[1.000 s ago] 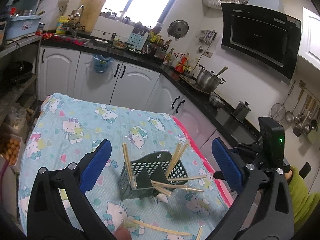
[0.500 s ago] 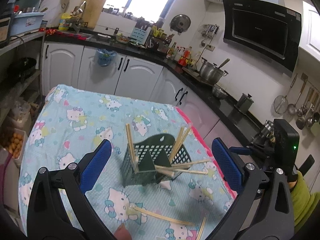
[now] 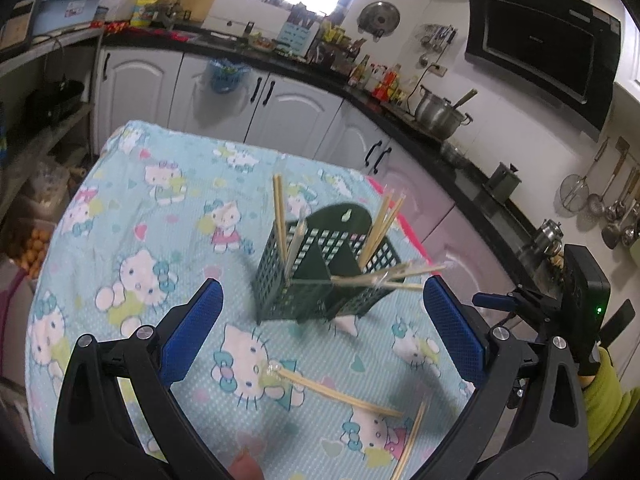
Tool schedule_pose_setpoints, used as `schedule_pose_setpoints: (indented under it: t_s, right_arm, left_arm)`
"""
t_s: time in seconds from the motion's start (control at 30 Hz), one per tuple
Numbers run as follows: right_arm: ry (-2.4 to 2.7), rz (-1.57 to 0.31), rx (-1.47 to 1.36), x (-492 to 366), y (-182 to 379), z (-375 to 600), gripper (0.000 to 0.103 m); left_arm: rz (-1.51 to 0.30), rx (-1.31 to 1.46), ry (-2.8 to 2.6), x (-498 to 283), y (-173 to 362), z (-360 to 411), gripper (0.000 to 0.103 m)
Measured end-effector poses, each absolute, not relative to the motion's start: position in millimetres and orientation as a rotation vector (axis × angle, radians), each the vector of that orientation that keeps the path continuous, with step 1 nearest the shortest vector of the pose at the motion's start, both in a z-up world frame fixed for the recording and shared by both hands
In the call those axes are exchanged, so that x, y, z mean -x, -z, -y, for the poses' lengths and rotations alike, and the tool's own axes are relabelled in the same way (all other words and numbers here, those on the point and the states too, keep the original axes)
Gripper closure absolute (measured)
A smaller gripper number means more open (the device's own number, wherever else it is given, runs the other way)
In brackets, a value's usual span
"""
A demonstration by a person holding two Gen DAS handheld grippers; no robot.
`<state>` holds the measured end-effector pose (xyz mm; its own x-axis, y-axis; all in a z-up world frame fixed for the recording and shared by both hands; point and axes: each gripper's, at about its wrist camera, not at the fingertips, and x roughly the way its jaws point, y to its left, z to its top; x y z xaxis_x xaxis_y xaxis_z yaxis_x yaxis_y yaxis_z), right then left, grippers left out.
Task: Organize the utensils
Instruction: 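Move both open grippers back down toward the chopsticks left on the cloth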
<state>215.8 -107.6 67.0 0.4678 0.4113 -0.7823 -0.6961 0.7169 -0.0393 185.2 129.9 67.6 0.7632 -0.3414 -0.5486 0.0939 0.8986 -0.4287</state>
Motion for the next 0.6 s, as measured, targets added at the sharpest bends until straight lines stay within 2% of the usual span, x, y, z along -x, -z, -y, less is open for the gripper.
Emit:
schedule_pose_setpoints:
  t_s: [0.6]
  right_arm:
    - [-0.477, -0.917, 0.242, -196.2, -4.4, 152.4, 0.012]
  left_arm:
    - [-0.845, 0.406, 0.242, -183.8, 7.4, -101.7, 0.011]
